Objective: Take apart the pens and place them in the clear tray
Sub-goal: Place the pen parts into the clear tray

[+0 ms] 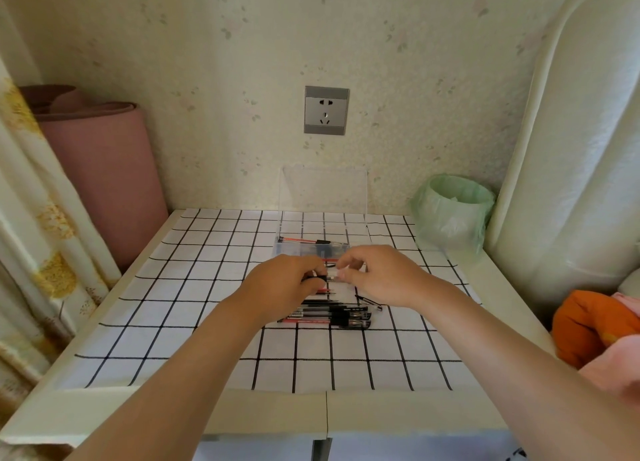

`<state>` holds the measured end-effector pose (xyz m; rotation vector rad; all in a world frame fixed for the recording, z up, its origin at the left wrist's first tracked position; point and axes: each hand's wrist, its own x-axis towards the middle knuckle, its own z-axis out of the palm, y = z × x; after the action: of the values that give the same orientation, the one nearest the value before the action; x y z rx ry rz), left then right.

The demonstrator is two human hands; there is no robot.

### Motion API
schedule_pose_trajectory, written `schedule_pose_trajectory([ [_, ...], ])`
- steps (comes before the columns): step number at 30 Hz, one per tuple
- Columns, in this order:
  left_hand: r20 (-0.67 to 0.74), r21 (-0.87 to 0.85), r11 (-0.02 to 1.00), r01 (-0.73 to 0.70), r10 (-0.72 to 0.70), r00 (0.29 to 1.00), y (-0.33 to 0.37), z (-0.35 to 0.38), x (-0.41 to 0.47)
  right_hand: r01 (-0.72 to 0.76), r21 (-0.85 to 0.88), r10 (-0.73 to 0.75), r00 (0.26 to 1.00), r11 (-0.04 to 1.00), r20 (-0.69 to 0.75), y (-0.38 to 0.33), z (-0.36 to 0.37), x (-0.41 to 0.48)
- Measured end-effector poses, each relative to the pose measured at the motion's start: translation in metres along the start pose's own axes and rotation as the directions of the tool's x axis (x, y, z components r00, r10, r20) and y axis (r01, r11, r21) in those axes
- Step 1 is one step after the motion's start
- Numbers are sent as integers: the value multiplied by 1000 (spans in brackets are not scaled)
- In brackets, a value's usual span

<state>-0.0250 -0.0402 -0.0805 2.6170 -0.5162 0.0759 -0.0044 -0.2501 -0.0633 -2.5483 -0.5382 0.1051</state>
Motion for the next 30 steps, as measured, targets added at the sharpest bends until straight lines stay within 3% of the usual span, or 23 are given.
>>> schedule_pose_trajectory([
  [2,5,21,1000,21,-21,1000,-1,0,0,-56,-96,53,998,994,-35,8,-7,0],
  [5,24,24,999,26,-27,999,0,1,-1,-135,-301,151,988,944,31,20,-13,-3],
  [9,41,28,999,22,-24,999,3,2,0,-164,-294,207,971,942,122,22,-12,-8],
  [19,56,22,1000,5,-7,998,8,3,1,-119,-419,182,977,900,113,20,3,-2],
  [22,48,35,999,17,-18,999,7,3,1,-111,-366,148,986,924,74,17,0,-2],
  [25,36,35,999,38,-39,999,7,1,1,-84,-197,86,996,977,-3,14,-2,-1],
  [30,31,-3,999,46,-46,998,6,-1,-1,-18,-6,18,1000,1000,6,9,2,-4],
])
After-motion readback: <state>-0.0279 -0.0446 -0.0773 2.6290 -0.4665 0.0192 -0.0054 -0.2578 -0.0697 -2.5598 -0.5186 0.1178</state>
